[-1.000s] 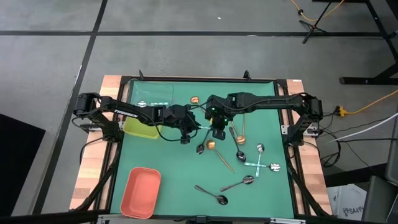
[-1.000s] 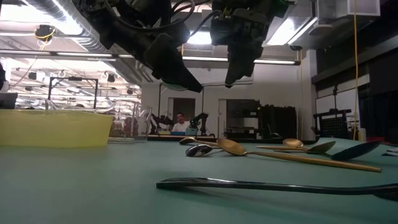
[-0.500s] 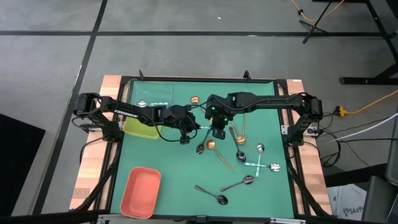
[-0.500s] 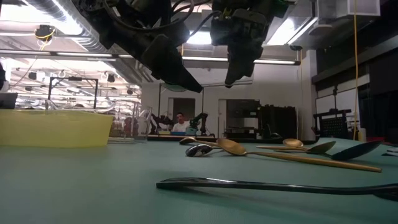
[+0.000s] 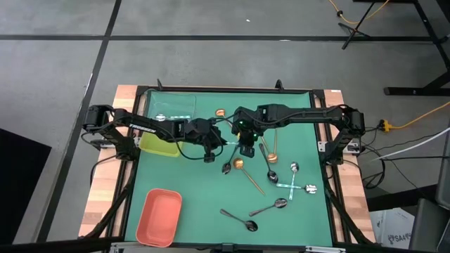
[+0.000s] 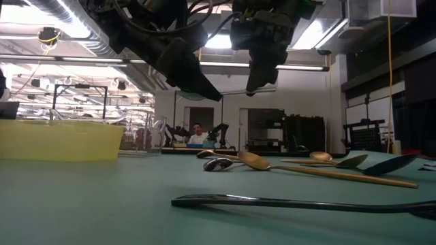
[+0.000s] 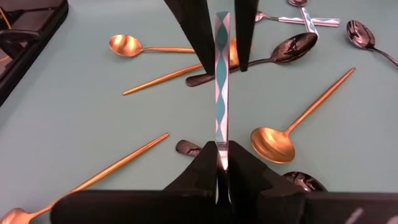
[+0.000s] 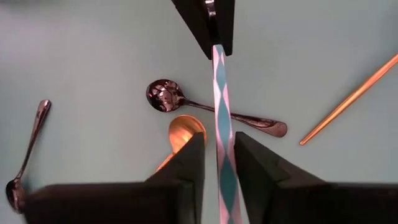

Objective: Sort silverware by color (type)
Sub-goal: Put the white spoon into the transparent bin

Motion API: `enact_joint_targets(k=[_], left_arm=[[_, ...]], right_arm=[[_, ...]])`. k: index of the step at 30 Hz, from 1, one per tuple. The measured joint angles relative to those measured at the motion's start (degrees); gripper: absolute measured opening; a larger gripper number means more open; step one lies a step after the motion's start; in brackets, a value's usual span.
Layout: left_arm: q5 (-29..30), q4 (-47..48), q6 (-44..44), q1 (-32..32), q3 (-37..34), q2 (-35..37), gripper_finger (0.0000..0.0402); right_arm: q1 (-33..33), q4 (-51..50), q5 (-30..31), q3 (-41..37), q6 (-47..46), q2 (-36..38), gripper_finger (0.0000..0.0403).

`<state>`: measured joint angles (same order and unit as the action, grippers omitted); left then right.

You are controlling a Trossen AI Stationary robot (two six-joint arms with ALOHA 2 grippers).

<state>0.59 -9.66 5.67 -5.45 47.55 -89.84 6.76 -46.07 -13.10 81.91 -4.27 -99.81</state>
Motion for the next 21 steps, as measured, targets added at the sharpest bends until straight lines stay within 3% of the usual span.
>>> enact_joint_targets(k=[5,13,21], left_arm=[[0.1,-0.1,0.01,-0.04,0.0,0.02,0.0015],[0.16,-0.05,0.03,-0.04,0.0,0.06,0.0015],[0.21,0.09,-0.68,-0.04,0.0,0.07,0.0015]], right_arm=[[0.0,-0.15,0.5,0.0,0.0,0.0,0.0102],[0.0,-3.19,0.84,0.0,0.2,1.87,0.0099],[0.0,-10.92,7.55,0.02,-0.43,8.55,0.0099]])
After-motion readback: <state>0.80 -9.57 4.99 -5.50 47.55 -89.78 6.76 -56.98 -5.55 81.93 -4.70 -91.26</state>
